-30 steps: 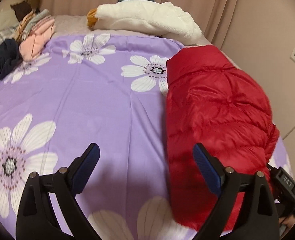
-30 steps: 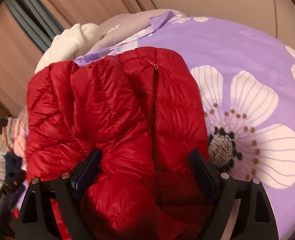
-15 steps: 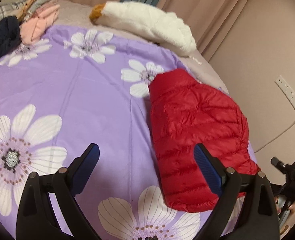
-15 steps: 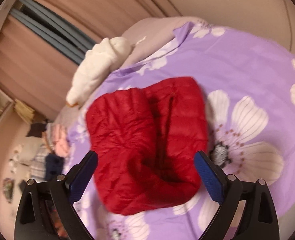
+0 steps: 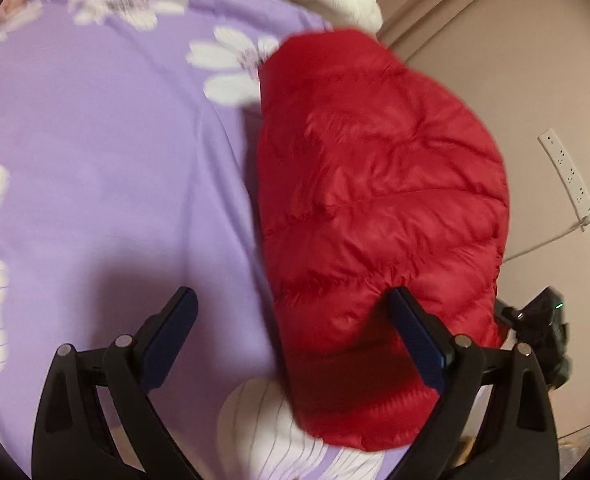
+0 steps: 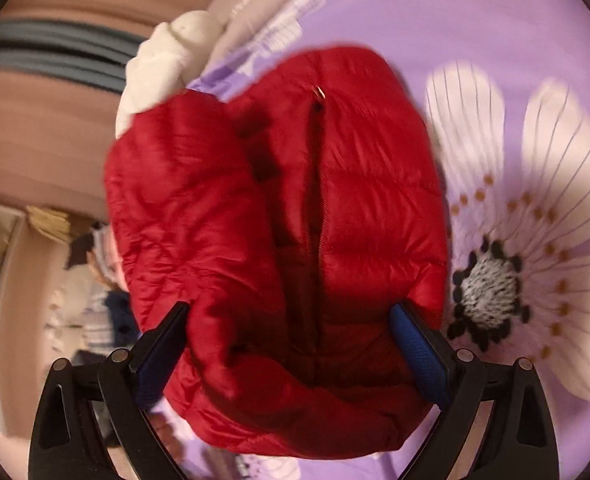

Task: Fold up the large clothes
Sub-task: 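Grasp the red jacket bundle with both tools and lift it, then hold the lifted jacket bundle up with both tools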

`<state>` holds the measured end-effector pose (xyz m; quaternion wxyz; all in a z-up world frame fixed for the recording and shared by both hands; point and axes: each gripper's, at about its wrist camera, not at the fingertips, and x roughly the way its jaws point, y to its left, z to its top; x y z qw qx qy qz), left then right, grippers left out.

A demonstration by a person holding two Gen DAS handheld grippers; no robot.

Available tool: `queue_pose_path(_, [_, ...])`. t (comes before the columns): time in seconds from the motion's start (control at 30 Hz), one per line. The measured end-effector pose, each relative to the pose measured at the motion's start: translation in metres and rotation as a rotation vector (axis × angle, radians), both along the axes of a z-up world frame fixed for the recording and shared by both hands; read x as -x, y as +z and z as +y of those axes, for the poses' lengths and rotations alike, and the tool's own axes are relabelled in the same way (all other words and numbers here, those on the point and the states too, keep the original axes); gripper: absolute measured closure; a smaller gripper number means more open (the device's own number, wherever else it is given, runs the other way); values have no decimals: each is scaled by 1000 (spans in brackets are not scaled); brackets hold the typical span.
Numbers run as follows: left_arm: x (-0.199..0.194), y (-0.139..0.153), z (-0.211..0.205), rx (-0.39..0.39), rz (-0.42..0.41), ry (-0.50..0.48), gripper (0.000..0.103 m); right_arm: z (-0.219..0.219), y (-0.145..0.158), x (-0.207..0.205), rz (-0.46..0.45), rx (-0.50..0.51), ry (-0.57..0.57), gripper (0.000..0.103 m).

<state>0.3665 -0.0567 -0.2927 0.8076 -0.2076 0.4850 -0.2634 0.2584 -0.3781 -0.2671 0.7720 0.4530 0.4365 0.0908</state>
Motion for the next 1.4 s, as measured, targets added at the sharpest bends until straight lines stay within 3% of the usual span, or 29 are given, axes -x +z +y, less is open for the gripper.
queue_pose_path(0.13, [-20,-28,-2,220,126,-28,1,-2,-21,-1,-56,-112,5,0])
queue_pose_path(0.17, [-23,-31,-3,244,134,-31,0,0,-21,-1,-69,-121,12,0])
queue_pose_path(0.3, [-27,-25,-22,218,54,-98,2,15,-17,-11,-97,-97,86,0])
queue_pose_path(0.4, [-32,-28,-38,264,50,-127,16,26,-16,-18,-144,-98,141,0])
queue_pose_path(0.47, [-35,-34,-45,251,29,-102,20,34,-15,-19,-172,-59,159,7])
queue_pose_path(0.53, [-36,-37,-48,236,30,-96,23,38,-15,-17,-180,-29,130,24])
queue_pose_path(0.6, [-36,-34,-50,213,28,-116,26,37,-19,-14,-214,-87,101,33])
queue_pose_path(0.73, [-28,-18,-52,188,-32,-150,34,41,-15,-9,-271,-148,83,39])
queue_pose_path(0.83, [-18,0,-49,177,-95,-153,37,53,8,5,-356,-123,141,42])
queue_pose_path(0.97, [1,32,-44,133,-203,-145,38,81,57,20,-441,56,202,45])
queue_pose_path(1.1, [17,61,-31,170,-270,-128,40,94,94,38,-531,68,214,49])
queue_pose_path(1.27, [51,112,-16,165,-443,-117,40,114,137,60,-653,112,236,50])
queue_pose_path(1.4, [73,146,5,200,-517,-100,40,126,166,70,-730,96,239,50])
